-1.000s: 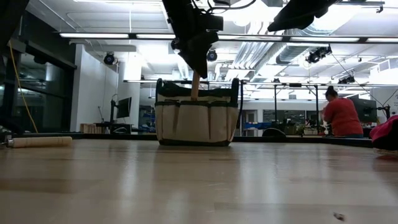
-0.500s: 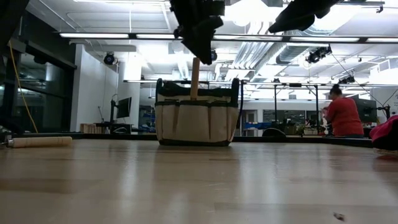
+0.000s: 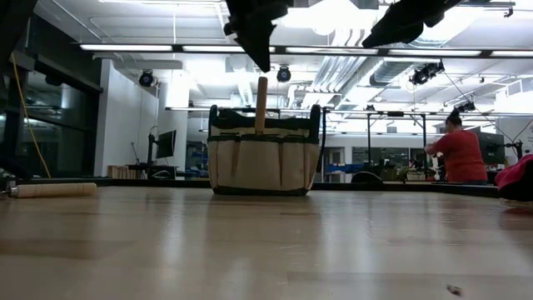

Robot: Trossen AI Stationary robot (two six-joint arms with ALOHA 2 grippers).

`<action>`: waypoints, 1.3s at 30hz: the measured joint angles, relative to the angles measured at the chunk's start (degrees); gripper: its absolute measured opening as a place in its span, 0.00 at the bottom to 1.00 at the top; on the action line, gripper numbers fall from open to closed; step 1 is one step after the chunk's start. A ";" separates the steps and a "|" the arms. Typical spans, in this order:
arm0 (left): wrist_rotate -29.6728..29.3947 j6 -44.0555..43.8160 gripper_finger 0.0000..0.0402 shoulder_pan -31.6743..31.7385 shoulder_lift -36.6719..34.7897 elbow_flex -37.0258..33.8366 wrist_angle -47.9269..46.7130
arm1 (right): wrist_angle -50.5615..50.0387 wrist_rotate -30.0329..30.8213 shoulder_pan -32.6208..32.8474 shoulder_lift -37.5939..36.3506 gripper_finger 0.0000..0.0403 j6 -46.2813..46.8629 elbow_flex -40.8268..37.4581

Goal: Pick & Place Garden tools in Gardening bag
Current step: Put the hand rake into the gardening bag

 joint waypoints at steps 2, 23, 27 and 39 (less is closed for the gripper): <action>0.17 -0.83 0.02 -0.79 0.00 0.03 -2.06 | -0.04 -0.01 0.00 -0.01 0.60 0.43 0.00; -6.24 -3.41 0.00 -9.96 -2.98 -19.93 8.69 | -4.07 0.00 0.01 0.00 0.60 2.62 0.00; -4.85 -1.25 0.00 -9.87 -7.61 -28.58 19.22 | -4.12 -0.01 0.01 0.00 0.60 2.66 0.00; 6.16 5.33 0.00 -6.91 -21.53 -56.67 62.68 | -3.15 -0.02 0.00 0.06 0.60 2.73 0.00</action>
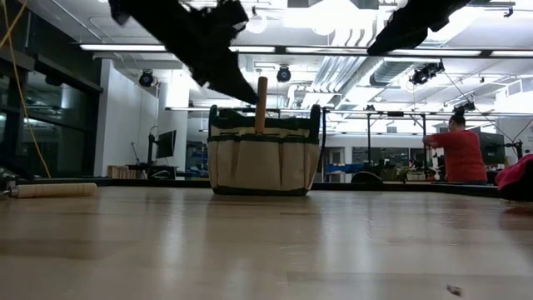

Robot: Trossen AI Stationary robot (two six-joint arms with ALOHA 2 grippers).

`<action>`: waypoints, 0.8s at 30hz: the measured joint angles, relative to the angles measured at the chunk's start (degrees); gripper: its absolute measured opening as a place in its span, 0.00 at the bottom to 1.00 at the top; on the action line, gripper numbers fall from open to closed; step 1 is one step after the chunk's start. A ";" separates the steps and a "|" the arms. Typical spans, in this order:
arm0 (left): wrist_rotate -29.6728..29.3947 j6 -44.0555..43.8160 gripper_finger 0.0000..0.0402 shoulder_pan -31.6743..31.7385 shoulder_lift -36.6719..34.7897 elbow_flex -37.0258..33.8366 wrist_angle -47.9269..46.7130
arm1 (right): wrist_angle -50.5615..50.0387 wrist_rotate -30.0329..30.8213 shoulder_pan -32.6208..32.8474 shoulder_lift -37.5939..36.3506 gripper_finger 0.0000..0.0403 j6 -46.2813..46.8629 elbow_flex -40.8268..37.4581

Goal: Pick & Place Garden tools in Gardening bag
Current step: Put the hand rake into the gardening bag

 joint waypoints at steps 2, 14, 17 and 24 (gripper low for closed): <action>0.28 -0.10 0.00 1.72 0.02 -2.27 3.60 | -0.02 0.00 0.00 0.15 0.60 0.01 0.00; 5.63 0.72 0.00 6.57 1.20 -4.35 11.24 | 0.32 0.02 0.00 0.29 0.60 -0.27 -0.02; 5.88 1.06 0.00 6.81 1.20 -4.35 12.72 | 0.70 0.02 0.00 0.29 0.60 -0.34 -0.02; -0.61 1.04 0.00 6.85 1.20 -4.35 13.29 | 0.68 0.02 0.00 0.29 0.60 -0.34 -0.01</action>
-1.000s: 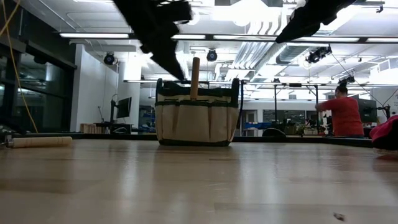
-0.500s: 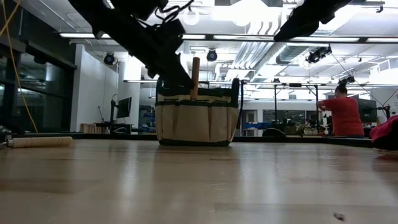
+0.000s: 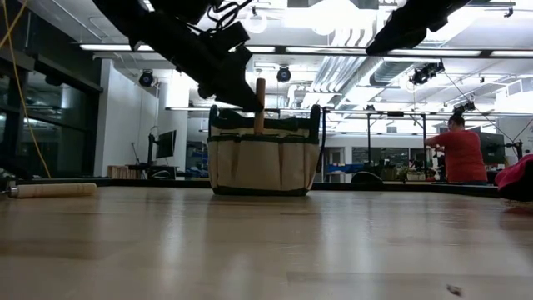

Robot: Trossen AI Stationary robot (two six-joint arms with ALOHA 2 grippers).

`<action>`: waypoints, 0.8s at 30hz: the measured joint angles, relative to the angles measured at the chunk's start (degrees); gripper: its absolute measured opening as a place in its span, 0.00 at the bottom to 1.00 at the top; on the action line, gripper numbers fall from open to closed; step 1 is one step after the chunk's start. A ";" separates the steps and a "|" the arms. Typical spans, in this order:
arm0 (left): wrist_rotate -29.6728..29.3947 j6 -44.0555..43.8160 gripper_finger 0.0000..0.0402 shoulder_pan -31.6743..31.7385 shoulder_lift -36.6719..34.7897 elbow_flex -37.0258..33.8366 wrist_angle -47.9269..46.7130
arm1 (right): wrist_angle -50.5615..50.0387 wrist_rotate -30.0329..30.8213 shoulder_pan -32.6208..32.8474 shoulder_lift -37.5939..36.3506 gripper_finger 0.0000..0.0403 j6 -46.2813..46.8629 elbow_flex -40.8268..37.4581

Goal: Pick & Place Garden tools in Gardening bag
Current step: Put the hand rake into the gardening bag

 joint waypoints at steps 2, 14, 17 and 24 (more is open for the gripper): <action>-1.67 0.01 0.00 0.37 0.00 0.00 1.01 | 0.00 0.00 0.00 0.00 0.60 0.00 -0.01; 1.15 -4.14 0.00 4.59 0.02 0.00 1.36 | 0.00 0.02 0.00 0.00 0.60 0.00 -0.01; 6.02 -4.54 0.00 5.28 0.02 0.02 1.34 | 0.00 0.00 0.00 0.00 0.60 0.00 -0.01; 8.55 -4.74 0.00 5.18 0.86 0.07 2.01 | -0.02 0.01 0.00 0.00 0.60 0.07 0.00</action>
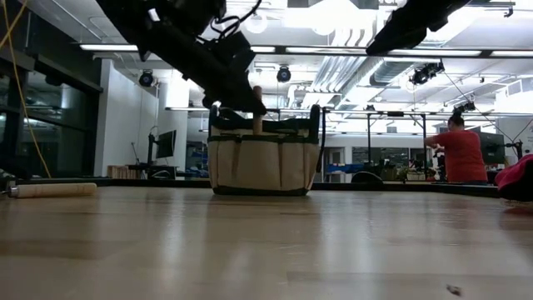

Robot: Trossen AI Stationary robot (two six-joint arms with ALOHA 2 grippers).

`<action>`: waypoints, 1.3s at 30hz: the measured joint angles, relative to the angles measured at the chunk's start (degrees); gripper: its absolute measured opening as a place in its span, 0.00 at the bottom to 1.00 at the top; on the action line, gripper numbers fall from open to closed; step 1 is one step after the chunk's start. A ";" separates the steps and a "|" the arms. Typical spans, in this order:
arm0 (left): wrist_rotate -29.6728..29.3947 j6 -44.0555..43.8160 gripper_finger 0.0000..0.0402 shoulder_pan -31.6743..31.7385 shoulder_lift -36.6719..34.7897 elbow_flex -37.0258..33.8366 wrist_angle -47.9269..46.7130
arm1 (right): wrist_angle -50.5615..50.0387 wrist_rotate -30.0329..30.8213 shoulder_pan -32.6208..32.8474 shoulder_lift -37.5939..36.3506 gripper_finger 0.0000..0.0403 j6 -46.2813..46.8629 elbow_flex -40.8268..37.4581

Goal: Pick & Place Garden tools in Gardening bag
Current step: Put the hand rake into the gardening bag

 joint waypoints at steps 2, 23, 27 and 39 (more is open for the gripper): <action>0.62 -0.05 0.00 0.00 -0.03 0.04 0.17 | -0.02 0.01 0.00 0.00 0.60 0.09 0.00; -1.09 2.22 0.00 -3.26 -6.07 0.04 2.88 | -0.11 -0.01 -0.02 0.00 0.60 0.20 0.00; -7.98 4.80 0.00 -5.59 -6.39 0.04 2.27 | -0.11 -0.01 -0.02 0.00 0.60 0.23 0.00; -15.72 3.08 0.00 -6.05 -5.06 0.04 -0.94 | -0.02 -0.01 -0.02 0.00 0.60 0.39 0.00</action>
